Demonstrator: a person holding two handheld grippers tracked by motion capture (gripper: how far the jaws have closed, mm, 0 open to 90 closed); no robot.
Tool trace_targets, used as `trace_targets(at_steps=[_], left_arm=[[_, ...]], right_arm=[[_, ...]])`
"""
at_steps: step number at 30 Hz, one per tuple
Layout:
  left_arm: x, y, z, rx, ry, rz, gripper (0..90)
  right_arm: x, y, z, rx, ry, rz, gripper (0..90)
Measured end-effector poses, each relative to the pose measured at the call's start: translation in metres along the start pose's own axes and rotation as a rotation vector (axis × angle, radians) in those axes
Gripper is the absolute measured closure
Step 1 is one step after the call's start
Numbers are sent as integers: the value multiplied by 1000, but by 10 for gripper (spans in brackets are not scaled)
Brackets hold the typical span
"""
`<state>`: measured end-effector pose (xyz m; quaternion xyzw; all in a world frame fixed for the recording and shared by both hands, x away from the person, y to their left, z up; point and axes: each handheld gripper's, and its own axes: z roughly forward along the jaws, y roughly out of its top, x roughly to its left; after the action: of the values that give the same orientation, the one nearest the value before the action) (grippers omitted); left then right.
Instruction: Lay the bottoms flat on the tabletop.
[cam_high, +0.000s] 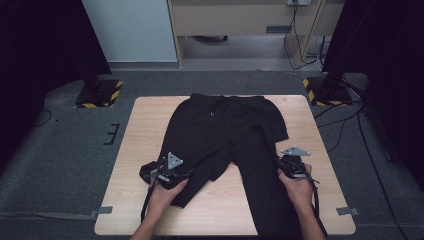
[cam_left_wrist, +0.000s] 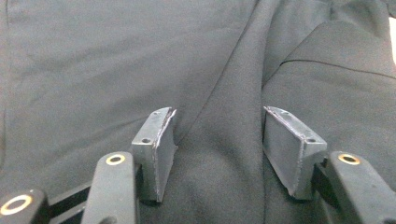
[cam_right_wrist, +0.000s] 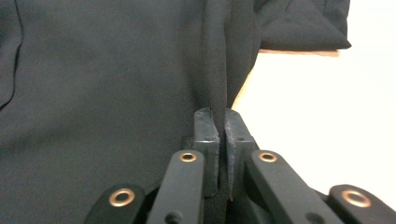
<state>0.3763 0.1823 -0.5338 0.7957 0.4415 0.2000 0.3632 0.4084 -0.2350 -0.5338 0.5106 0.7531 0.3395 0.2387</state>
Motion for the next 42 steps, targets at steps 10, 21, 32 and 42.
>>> trace_targets(at_steps=[10, 21, 32, 42], left_arm=[[1, 0, 0, 3, -7, -6, 423], [1, 1, 2, 2, -9, -4, 421], [0, 1, 1, 4, -4, 9, 431], [-6, 4, -2, 19, -6, 43, 618]], right_arm=[[6, -16, -22, 8, 36, -33, 878], [2, -33, -43, 14, 54, -38, 863], [-2, -14, -31, -21, 69, 26, 625], [-2, 14, -7, 20, -5, 20, 876]])
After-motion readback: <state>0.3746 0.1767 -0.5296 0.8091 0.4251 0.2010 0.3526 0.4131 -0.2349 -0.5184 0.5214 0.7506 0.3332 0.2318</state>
